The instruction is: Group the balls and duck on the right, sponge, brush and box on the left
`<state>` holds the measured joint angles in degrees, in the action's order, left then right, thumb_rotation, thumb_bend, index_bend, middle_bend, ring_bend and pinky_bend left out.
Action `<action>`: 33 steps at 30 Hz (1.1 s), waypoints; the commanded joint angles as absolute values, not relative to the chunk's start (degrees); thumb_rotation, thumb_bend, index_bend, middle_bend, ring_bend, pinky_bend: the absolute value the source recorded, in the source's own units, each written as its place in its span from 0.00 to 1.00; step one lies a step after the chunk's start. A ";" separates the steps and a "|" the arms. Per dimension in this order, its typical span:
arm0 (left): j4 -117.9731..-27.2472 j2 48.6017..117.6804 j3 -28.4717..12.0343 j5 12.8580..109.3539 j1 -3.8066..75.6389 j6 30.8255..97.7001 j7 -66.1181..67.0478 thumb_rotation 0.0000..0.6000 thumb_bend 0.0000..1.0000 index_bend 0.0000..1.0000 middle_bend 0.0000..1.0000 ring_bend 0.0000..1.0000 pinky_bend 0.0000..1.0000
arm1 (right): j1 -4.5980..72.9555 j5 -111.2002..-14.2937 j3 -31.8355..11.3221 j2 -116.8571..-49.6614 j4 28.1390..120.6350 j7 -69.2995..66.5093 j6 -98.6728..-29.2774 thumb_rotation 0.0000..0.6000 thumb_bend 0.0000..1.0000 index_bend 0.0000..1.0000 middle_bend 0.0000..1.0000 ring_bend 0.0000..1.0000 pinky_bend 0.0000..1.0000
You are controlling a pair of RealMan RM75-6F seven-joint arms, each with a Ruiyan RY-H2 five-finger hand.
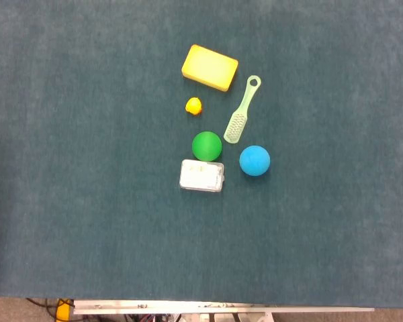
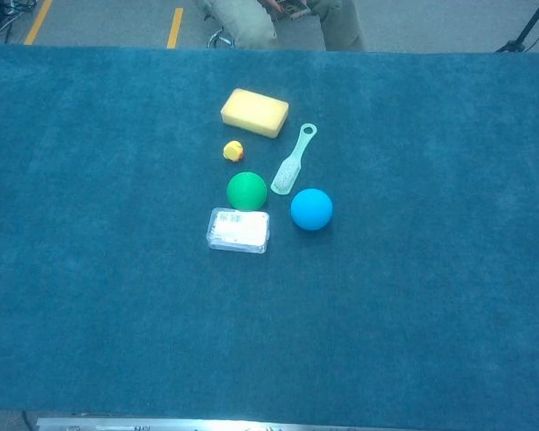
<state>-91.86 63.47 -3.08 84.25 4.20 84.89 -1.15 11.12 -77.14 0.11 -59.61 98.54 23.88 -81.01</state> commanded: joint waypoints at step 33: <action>-91.78 61.01 -0.33 85.01 1.38 86.21 -3.29 1.00 0.25 0.14 0.19 0.21 0.03 | 34.60 -72.74 -5.46 -77.71 104.48 47.98 -52.71 1.00 0.00 0.32 0.38 0.25 0.40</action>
